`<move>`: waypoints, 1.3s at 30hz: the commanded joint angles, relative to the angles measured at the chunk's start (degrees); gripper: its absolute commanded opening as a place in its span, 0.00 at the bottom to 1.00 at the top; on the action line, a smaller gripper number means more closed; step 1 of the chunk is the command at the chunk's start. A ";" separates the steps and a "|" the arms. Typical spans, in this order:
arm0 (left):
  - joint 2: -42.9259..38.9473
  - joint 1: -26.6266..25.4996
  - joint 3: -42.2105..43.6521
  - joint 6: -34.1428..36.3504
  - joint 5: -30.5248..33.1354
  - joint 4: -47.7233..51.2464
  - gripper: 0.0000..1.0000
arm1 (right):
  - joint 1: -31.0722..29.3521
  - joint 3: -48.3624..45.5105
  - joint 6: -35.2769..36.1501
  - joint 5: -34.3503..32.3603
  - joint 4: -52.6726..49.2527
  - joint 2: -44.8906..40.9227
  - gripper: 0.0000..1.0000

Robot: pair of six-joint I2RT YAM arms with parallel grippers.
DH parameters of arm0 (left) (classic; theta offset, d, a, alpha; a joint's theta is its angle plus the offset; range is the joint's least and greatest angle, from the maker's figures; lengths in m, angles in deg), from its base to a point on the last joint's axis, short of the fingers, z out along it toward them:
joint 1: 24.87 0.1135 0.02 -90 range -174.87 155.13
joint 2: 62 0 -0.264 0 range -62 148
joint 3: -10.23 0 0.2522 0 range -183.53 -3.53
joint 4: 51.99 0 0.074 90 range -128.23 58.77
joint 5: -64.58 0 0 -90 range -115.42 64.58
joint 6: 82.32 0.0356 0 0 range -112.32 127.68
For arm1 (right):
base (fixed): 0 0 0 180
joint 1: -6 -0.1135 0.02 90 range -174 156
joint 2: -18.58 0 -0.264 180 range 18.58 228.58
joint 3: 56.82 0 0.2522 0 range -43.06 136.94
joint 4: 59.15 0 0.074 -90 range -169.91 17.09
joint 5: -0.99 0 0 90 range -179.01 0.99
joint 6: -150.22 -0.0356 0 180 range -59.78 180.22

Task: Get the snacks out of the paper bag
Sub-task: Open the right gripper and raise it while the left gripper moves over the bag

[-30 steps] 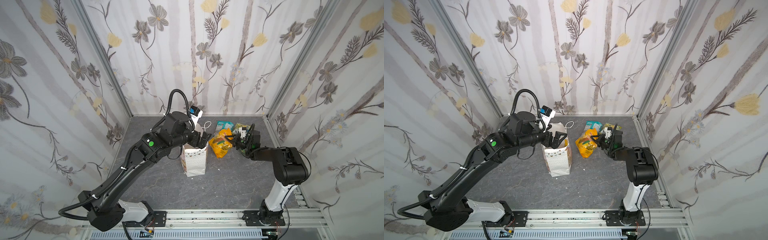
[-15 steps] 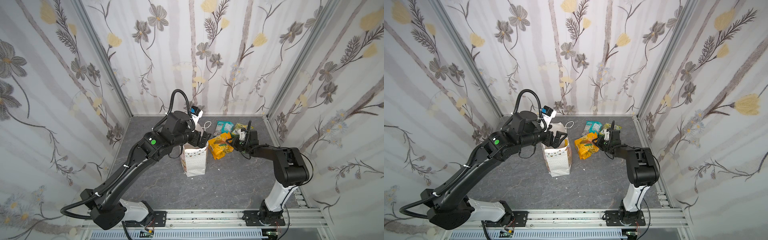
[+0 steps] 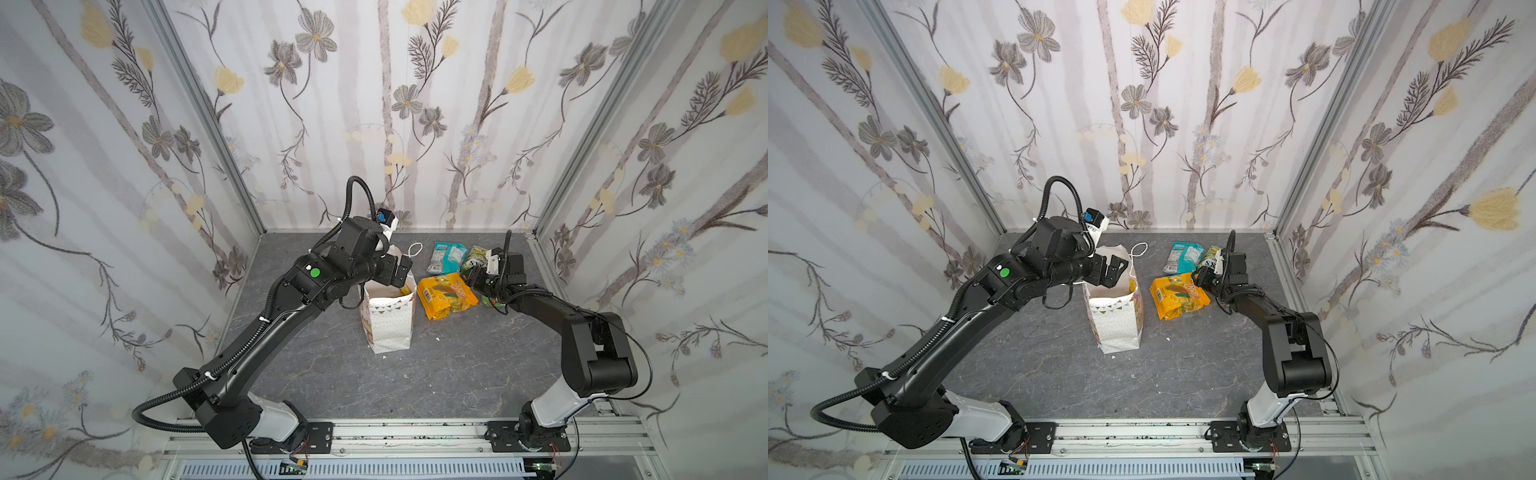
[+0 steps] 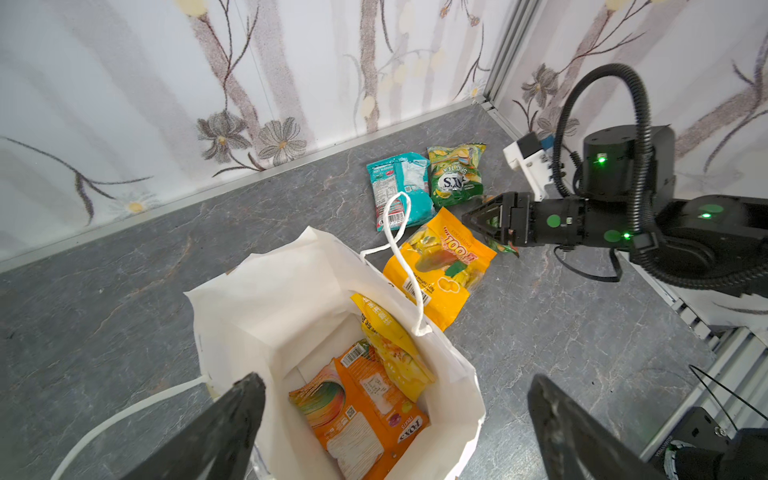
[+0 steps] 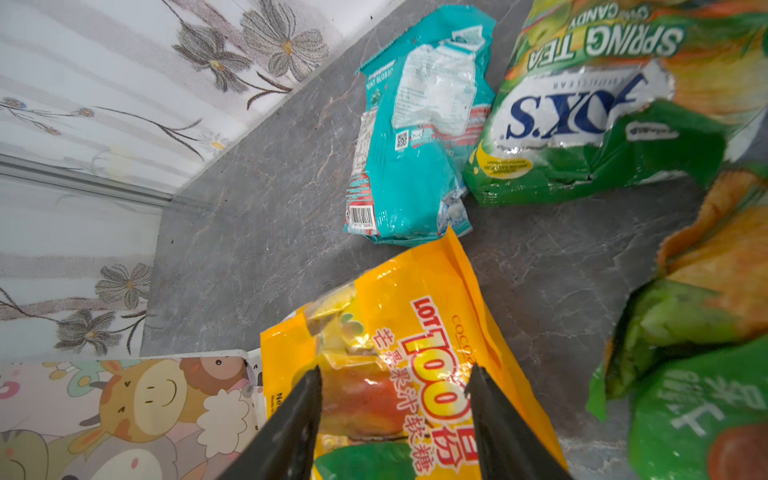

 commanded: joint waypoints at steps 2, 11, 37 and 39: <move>1.42 1.43 -1.71 -1.28 2.22 2.25 1.00 | -0.09 1.47 2.19 -2.10 -2.34 -4.58 0.59; 8.29 4.66 -8.46 -4.02 7.78 9.26 0.94 | -6.29 5.05 1.62 -1.15 -4.12 -22.56 0.69; 26.92 4.73 -22.54 -19.38 3.45 24.77 0.72 | -19.47 16.24 0.81 9.36 -10.47 -28.78 0.99; 27.74 4.56 -22.56 -20.42 2.59 24.96 0.70 | -19.47 16.09 1.00 8.55 -10.64 -28.79 0.99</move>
